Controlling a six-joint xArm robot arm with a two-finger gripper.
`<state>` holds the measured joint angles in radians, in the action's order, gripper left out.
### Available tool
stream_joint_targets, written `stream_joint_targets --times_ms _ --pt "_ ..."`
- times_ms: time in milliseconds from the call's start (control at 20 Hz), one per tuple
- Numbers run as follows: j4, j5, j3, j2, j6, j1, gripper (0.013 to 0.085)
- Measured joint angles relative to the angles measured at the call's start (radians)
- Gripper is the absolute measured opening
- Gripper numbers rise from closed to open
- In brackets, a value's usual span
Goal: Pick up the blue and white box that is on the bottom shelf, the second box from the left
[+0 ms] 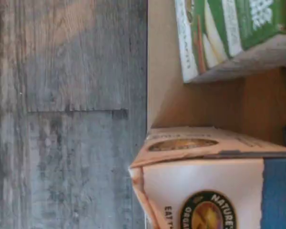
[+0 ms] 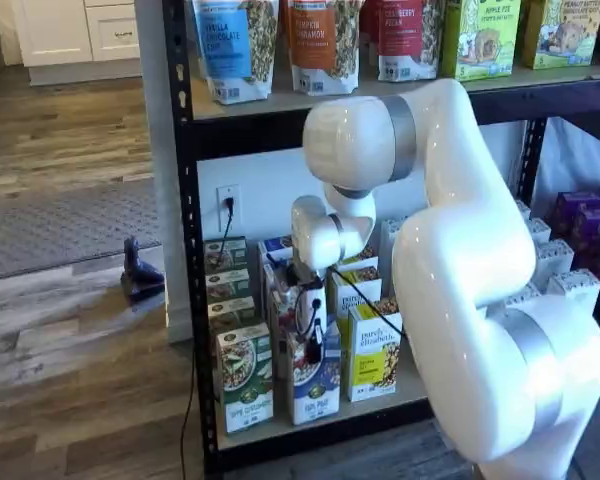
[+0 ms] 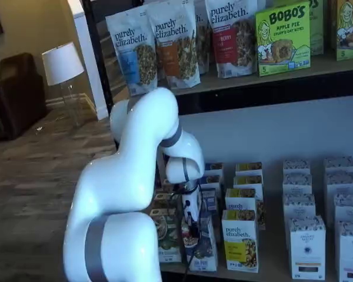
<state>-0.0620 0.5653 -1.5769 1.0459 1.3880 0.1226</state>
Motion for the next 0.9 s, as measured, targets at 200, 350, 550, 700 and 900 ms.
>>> stream_joint_targets --times_ms 200,350,550,700,900 --pt "0.001 -0.024 0.059 -0.038 -0.009 0.010 0.0410" --pt "0.007 -0.045 0.114 -0.077 -0.010 0.016 0.0410" --pt "-0.015 -0.077 0.204 -0.145 -0.038 0.024 0.0410" --pt "-0.007 -0.089 0.275 -0.205 -0.038 0.031 0.0410" --pt "0.015 -0.103 0.356 -0.277 -0.031 0.043 0.0410"
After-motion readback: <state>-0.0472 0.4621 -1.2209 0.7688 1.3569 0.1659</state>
